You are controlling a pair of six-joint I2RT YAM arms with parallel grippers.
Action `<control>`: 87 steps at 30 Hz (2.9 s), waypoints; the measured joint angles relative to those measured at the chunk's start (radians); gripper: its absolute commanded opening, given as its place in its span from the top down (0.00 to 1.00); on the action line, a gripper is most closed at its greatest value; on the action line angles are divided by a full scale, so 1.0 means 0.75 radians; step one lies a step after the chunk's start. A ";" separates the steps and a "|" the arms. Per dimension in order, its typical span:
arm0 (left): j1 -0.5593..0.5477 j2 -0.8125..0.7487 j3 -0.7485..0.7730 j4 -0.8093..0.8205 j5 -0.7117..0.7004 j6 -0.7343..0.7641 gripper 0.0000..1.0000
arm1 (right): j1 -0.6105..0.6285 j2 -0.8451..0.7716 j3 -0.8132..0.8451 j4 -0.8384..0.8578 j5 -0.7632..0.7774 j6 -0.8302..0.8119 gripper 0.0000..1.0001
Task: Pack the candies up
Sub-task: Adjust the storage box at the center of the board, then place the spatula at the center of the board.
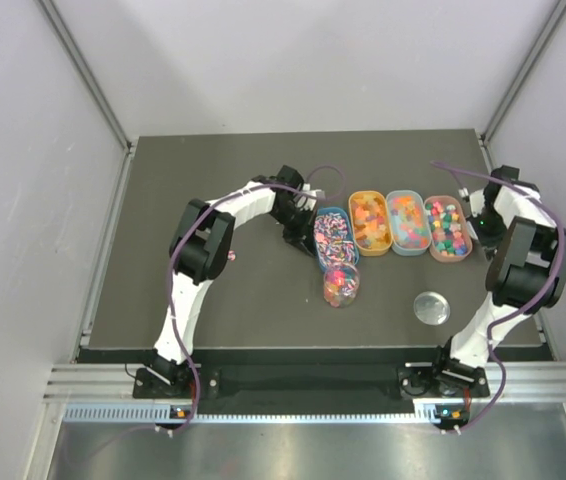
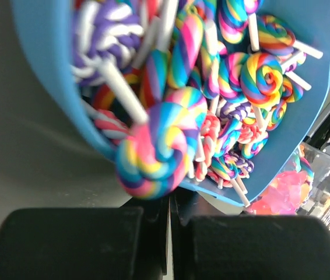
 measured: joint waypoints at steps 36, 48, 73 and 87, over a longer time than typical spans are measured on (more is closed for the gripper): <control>0.164 0.085 0.283 -0.030 -0.285 0.152 0.93 | 0.017 -0.013 -0.021 -0.061 -0.091 0.119 1.00; 0.164 -0.014 0.246 -0.027 -0.365 0.158 0.62 | 0.022 -0.078 -0.073 -0.062 -0.171 0.160 0.75; 0.028 -0.653 -0.103 -0.164 -0.229 0.321 0.58 | 0.013 -0.872 -0.226 -0.274 -0.420 -0.067 0.68; -0.246 -0.531 -0.083 -0.236 -0.271 0.371 0.63 | 0.013 -1.225 -0.342 -0.526 -0.596 -0.311 0.67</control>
